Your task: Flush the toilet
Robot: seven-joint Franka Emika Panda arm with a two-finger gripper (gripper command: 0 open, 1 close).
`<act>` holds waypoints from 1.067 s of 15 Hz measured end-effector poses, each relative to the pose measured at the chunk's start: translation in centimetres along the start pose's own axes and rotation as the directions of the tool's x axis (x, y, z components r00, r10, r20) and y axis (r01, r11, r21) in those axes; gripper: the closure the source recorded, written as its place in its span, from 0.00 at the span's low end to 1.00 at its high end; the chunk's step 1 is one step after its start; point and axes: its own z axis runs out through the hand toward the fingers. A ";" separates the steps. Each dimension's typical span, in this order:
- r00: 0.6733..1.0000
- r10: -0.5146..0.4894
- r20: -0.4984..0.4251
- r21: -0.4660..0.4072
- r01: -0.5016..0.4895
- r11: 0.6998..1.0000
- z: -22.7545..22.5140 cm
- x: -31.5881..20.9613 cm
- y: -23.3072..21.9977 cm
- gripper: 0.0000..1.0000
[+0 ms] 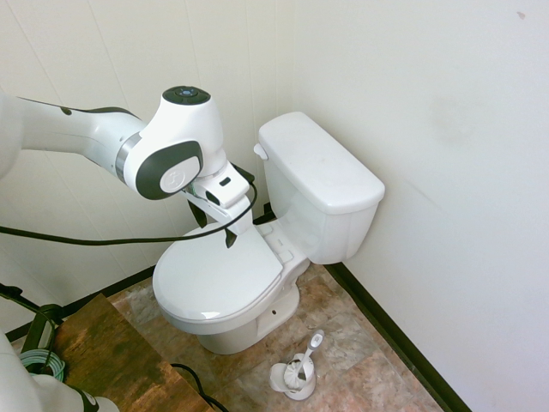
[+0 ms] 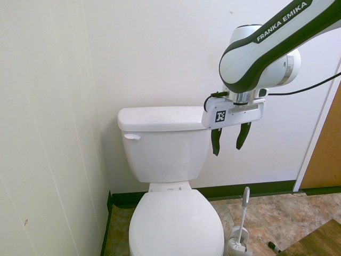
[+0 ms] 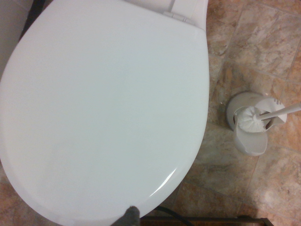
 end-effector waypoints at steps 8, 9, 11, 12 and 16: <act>0.993 -0.097 -0.065 0.076 0.101 0.992 -3.0 1.3 -10.1 0.00; 0.990 -0.111 -0.082 0.084 0.118 0.989 -3.5 1.3 -12.6 0.00; 0.986 -0.135 -0.100 0.091 0.144 0.985 -3.3 1.6 -17.5 0.00; 0.984 -0.141 -0.106 0.096 0.152 0.984 -3.0 1.8 -19.6 0.00; 0.979 -0.147 -0.141 0.126 0.165 0.978 -1.8 3.3 -26.3 0.00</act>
